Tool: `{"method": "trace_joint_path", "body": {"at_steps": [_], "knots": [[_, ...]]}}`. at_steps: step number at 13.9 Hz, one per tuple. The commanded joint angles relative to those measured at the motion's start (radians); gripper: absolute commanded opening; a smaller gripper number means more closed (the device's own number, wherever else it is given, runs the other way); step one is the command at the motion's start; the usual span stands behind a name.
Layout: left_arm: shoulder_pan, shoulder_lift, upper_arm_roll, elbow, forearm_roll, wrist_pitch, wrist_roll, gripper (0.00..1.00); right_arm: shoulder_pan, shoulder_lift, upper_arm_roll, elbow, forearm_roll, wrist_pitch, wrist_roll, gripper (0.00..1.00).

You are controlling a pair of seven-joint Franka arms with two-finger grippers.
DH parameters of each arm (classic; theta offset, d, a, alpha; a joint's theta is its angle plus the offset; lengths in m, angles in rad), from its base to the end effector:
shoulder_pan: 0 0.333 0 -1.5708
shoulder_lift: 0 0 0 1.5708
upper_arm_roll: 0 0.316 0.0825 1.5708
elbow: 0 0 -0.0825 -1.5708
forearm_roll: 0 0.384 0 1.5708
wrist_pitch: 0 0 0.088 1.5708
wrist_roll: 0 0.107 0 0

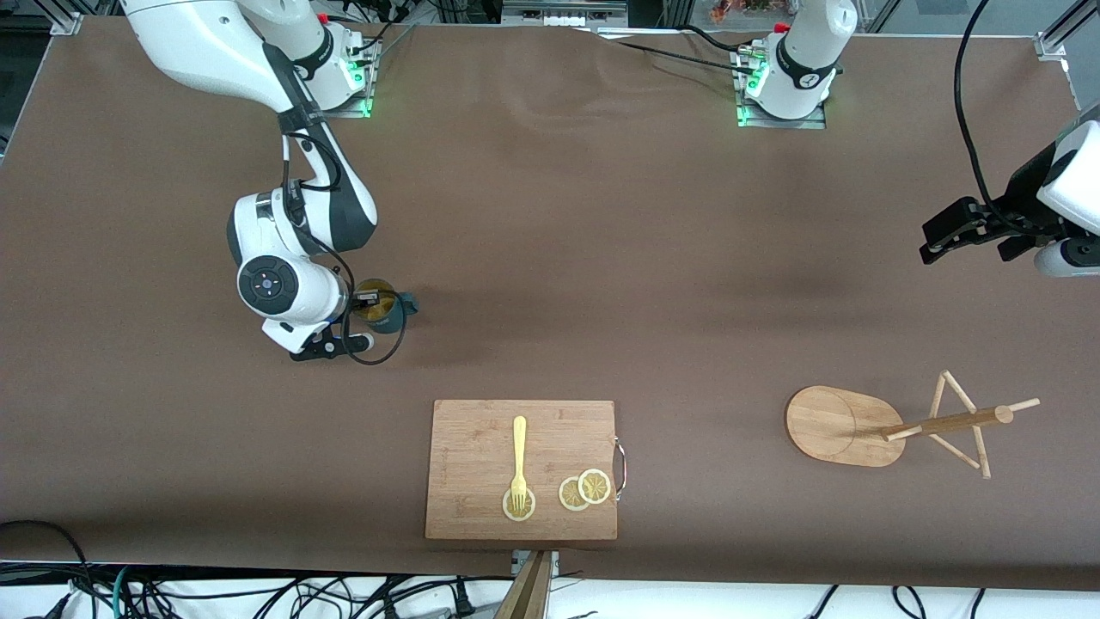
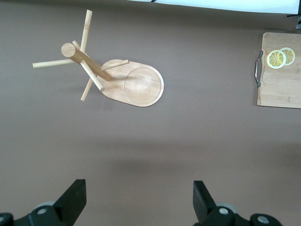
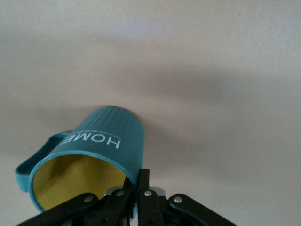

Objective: Pass cup and hang on rack
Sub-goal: 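Reach the right gripper down to the teal mug and grasp its rim, then carry the teal mug with the right gripper toward the table center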

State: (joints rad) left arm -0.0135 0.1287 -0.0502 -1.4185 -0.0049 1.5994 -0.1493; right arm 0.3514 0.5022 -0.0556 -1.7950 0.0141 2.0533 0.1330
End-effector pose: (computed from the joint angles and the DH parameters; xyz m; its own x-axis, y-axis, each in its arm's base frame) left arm 0.5966 -0.0364 0.6252 0.9950 0.0865 0.0501 0.0856 -0.9961 0.0190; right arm 0.5979 0.1852 0.2522 0.9604 0.1475 -0.2364 0.1631 -0.9854 0.0480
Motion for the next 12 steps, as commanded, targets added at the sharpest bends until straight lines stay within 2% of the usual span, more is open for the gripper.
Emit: {"method": "trace_joint_path", "body": {"at_steps": [1, 2, 4, 6, 10, 12], "knots": [[-0.005, 0.009, 0.001, 0.024, 0.022, -0.007, 0.004, 1.0, 0.006, -0.027, 0.005, 0.045, 0.009, -0.053, 0.034, 0.0], [-0.005, 0.009, 0.001, 0.023, 0.022, -0.007, 0.004, 1.0, 0.006, -0.025, 0.017, 0.086, 0.026, -0.083, 0.037, 0.0], [-0.003, 0.009, 0.001, 0.024, 0.023, -0.007, 0.004, 1.0, 0.015, -0.022, 0.054, 0.167, 0.119, -0.152, 0.112, 0.0], [-0.003, 0.011, 0.001, 0.023, 0.023, -0.007, 0.004, 1.0, 0.072, 0.005, 0.066, 0.229, 0.185, -0.145, 0.263, 0.0], [0.0, 0.011, 0.001, 0.023, 0.023, -0.007, 0.005, 1.0, 0.282, 0.162, 0.063, 0.448, 0.173, -0.127, 0.581, 0.0], [0.001, 0.011, 0.003, 0.023, 0.022, -0.006, 0.005, 1.0, 0.366, 0.229, 0.062, 0.511, 0.168, -0.064, 0.638, 0.0]]}}
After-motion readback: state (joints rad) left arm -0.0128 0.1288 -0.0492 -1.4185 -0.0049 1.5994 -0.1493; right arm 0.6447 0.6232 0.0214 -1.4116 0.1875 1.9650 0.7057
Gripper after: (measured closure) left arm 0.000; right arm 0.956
